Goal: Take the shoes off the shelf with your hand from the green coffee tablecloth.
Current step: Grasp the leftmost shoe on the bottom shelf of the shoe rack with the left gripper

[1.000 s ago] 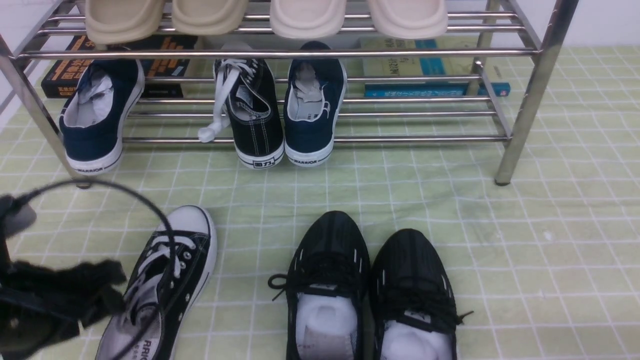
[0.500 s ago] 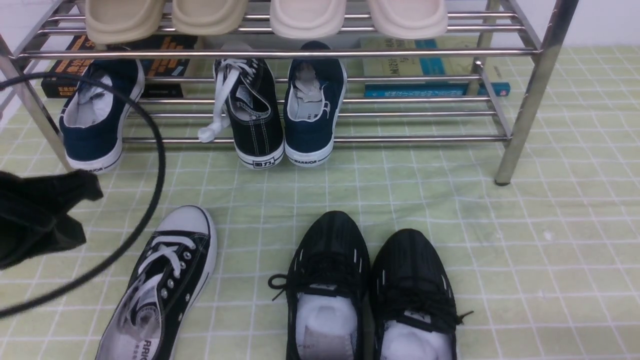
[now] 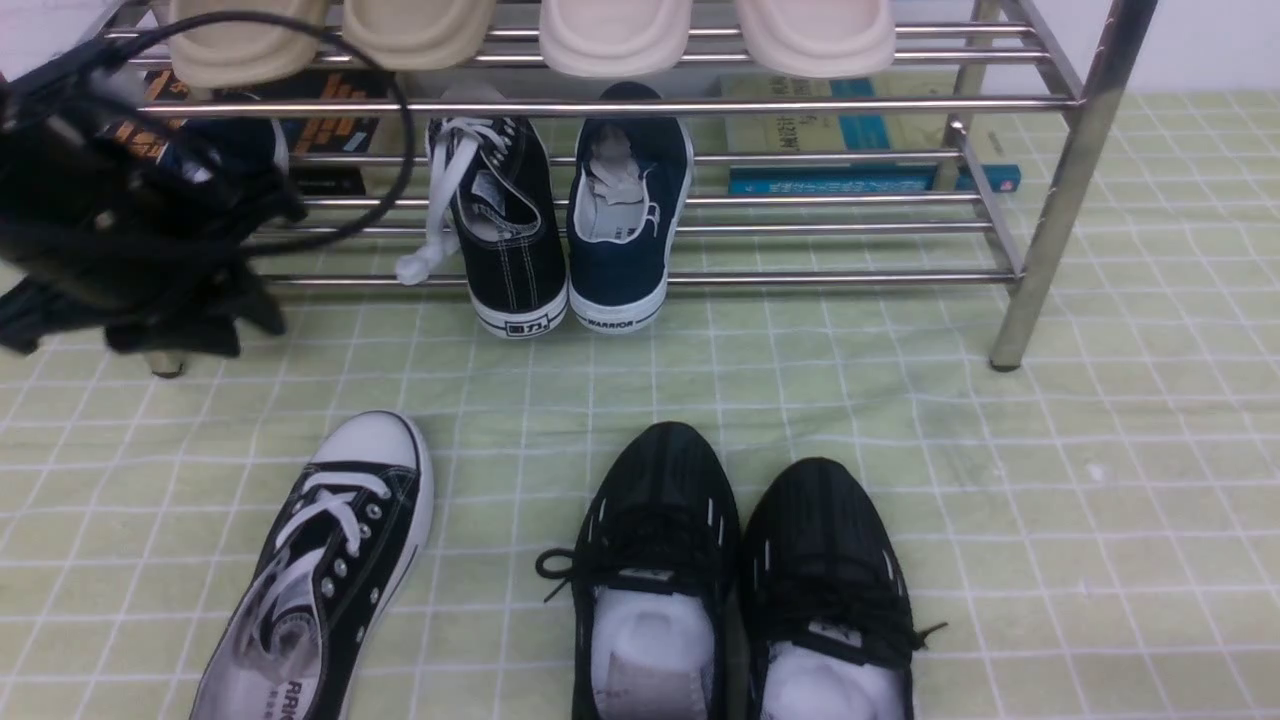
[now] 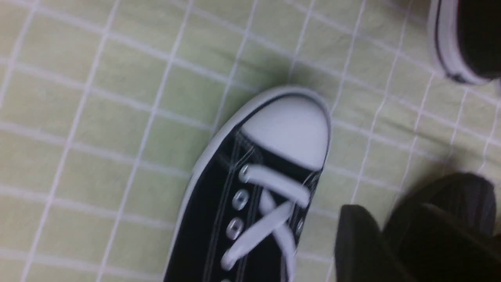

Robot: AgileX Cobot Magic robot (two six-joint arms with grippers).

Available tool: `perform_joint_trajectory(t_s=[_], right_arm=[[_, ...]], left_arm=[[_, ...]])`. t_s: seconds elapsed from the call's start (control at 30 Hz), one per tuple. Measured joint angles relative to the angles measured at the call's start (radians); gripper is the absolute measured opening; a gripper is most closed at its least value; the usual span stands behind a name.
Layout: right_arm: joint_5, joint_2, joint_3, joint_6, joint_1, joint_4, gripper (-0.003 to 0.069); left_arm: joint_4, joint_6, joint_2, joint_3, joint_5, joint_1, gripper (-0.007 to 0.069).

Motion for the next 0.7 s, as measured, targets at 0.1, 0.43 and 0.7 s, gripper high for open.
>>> perform_joint_trajectory(t_s=[0.1, 0.43, 0.7], right_arm=[[0.0, 0.0, 0.0, 0.0, 0.0, 0.0, 0.0239], [0.0, 0.0, 0.0, 0.0, 0.0, 0.0, 0.0239], [0.0, 0.0, 0.0, 0.0, 0.0, 0.0, 0.0239]], left_arm=[[-0.002, 0.009, 0.091, -0.089, -0.027, -0.056, 0.0372], [0.049, -0.105, 0.297, -0.176, -0.3, -0.155, 0.0451], [0.04, -0.119, 0.373, -0.177, -0.451, -0.155, 0.0451]])
